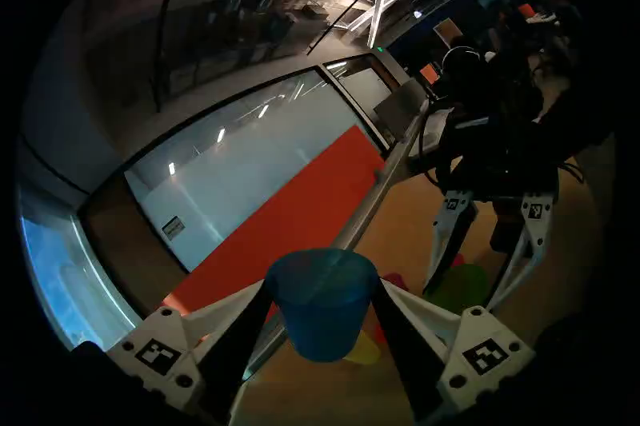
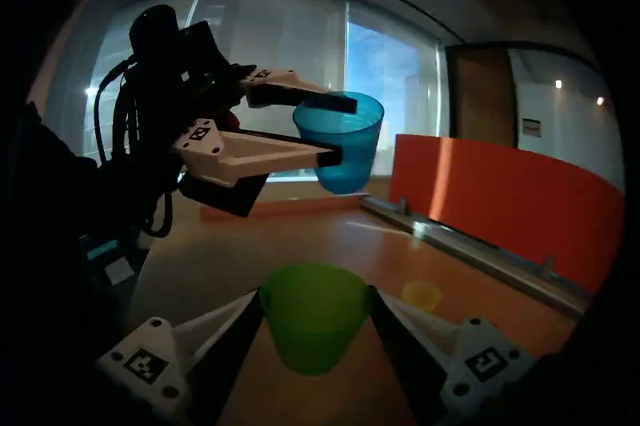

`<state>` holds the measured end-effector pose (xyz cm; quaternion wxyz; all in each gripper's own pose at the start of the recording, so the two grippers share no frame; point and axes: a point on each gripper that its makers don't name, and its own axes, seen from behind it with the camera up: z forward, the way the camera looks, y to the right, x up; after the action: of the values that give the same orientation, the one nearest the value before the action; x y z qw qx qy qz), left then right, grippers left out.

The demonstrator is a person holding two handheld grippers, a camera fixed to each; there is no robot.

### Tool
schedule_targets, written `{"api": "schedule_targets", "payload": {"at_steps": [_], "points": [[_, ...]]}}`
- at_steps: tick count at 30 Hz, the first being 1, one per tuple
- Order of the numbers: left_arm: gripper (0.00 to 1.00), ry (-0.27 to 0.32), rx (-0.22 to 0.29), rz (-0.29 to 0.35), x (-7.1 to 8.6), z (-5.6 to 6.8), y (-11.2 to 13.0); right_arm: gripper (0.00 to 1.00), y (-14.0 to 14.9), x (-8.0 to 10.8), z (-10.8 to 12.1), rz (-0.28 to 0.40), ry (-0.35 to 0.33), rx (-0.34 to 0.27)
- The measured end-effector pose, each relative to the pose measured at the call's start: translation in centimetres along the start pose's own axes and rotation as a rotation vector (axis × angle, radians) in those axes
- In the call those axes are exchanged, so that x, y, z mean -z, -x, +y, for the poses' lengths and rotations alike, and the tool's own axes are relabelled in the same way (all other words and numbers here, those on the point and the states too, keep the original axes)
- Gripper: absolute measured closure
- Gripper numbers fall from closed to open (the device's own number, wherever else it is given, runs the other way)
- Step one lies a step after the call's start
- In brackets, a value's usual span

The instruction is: Pour water

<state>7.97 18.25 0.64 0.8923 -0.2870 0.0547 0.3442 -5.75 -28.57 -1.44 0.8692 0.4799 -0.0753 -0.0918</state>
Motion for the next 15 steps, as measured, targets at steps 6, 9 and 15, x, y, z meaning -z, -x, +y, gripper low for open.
{"api": "schedule_targets", "payload": {"at_steps": [6,9,15], "points": [[0.14,0.005,-0.033,-0.007,-0.11,0.70,-0.02,0.06,-0.08,-0.04,0.10,0.000,-0.001,0.002],[0.14,0.003,-0.051,-0.008,-0.19,0.91,-0.13,0.06,-0.16,-0.09,0.15,0.000,-0.001,0.003],[0.14,-0.004,-0.092,-0.008,-0.20,0.88,-0.45,0.06,-0.13,-0.16,0.20,-0.001,-0.001,0.006]]}}
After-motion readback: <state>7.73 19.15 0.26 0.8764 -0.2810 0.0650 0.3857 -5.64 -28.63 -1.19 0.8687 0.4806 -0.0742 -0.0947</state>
